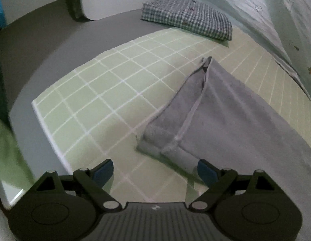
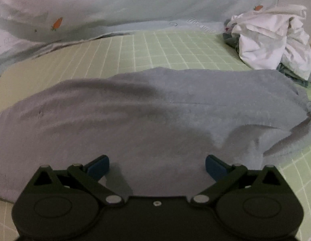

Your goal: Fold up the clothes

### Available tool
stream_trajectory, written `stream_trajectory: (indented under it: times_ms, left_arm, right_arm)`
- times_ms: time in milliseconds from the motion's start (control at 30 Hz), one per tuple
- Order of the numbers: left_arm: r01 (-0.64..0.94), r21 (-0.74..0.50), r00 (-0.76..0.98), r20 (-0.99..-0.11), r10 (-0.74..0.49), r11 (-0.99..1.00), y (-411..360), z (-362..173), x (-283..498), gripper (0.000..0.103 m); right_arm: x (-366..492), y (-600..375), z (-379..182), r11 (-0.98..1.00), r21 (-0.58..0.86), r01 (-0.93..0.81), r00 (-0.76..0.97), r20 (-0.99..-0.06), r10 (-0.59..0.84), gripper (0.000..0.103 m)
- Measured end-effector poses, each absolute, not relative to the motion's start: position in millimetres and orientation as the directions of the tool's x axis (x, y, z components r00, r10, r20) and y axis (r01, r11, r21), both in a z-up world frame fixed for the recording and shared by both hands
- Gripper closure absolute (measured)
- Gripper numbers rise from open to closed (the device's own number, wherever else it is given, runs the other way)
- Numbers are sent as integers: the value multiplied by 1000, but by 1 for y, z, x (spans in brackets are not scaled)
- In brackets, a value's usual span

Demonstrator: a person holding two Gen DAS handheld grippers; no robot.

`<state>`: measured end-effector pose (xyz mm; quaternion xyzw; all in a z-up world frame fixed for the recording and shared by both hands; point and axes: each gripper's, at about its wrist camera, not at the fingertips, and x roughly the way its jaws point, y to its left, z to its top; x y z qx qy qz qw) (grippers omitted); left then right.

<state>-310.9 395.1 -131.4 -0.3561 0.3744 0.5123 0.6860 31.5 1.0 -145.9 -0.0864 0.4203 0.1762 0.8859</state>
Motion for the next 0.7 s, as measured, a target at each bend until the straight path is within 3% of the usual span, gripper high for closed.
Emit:
stream_trajectory:
  times_ms: [233,267,367,433,500,700]
  left_arm:
    - [-939,-93,237,-873,427,331,406,-141,-295,16]
    - [-939,-82,230,-872,432,334,405,-142,-292,20]
    - [-932,-57,225,-866,446,358,403,-141,-285,49]
    - [-930,-80,245,-862,443,358,404,-139,-284,79]
    - [-933,-109,262,-858,442,343,406,-136,-282,89]
    - [-913,-169,347,-802,486,372,396,-109,-261,92]
  right_arm:
    - [9,18,-143,923,-37,-382,574,-793,206,0]
    - [8,18,-142,923,-39,-383,571,-795,204,0]
    - [6,19,-143,922,-35,-386,558,-804,203,0]
    - [9,17,-146,921,-32,-388,544,-815,200,0]
    - [12,15,-151,921,-25,-389,525,-827,200,0]
    - [20,3,-160,910,20,-415,487,-840,240,0]
